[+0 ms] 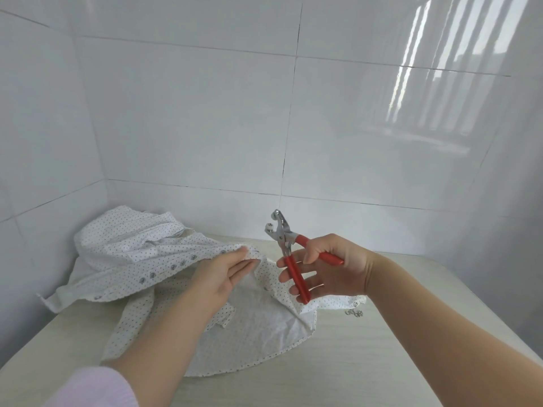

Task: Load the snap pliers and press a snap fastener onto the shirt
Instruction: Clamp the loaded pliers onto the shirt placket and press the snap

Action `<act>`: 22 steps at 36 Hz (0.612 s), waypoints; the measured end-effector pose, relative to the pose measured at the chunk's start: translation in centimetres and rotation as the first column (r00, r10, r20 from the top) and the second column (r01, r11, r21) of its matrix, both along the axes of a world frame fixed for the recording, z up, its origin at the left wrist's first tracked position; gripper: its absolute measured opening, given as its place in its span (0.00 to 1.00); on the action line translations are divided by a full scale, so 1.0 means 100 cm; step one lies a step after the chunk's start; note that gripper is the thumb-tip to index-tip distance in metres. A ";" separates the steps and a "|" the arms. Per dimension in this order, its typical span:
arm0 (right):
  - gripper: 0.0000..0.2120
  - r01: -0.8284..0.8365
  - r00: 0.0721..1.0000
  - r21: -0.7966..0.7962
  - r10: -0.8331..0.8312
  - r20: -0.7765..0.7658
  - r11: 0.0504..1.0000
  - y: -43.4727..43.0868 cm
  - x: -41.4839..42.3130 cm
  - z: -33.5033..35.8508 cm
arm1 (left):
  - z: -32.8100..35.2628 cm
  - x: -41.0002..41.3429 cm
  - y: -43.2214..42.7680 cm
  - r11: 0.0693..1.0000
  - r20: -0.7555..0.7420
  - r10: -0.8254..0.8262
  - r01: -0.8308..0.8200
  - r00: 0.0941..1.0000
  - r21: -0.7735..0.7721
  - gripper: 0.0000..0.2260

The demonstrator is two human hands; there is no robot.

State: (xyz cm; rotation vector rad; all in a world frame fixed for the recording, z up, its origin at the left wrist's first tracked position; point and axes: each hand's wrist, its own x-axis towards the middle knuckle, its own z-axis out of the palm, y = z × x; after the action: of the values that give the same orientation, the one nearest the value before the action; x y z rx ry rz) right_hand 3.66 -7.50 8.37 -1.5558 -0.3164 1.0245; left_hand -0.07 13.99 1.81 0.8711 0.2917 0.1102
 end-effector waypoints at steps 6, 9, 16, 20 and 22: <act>0.24 0.038 0.999 -0.034 -0.038 -0.012 0.999 0.001 -0.001 -0.004 | 0.009 0.006 -0.009 0.981 0.032 0.005 0.002 0.999 -0.196 0.09; 0.24 0.037 0.999 -0.051 -0.038 -0.014 0.998 0.001 -0.003 -0.006 | 0.010 0.008 -0.010 0.965 0.030 -0.009 0.017 1.000 -0.263 0.14; 0.23 0.024 0.999 -0.055 -0.025 -0.020 0.998 0.001 -0.004 -0.006 | 0.010 0.015 -0.008 0.976 -0.005 0.010 -0.011 1.000 -0.218 0.04; 0.22 0.010 1.000 -0.067 -0.012 -0.026 0.998 0.001 -0.005 -0.008 | 0.007 0.014 -0.005 0.985 -0.019 0.016 -0.019 1.000 -0.171 0.08; 0.22 0.009 0.999 -0.070 -0.011 -0.030 0.998 0.001 -0.005 -0.009 | 0.004 0.013 -0.004 0.990 -0.033 0.034 -0.038 0.999 -0.136 0.10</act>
State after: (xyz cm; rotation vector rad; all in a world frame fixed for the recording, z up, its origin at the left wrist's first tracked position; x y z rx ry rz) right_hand 3.14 -7.37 7.48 -1.6011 -0.2540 1.0604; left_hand 1.25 13.58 2.23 0.7320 0.3397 0.1090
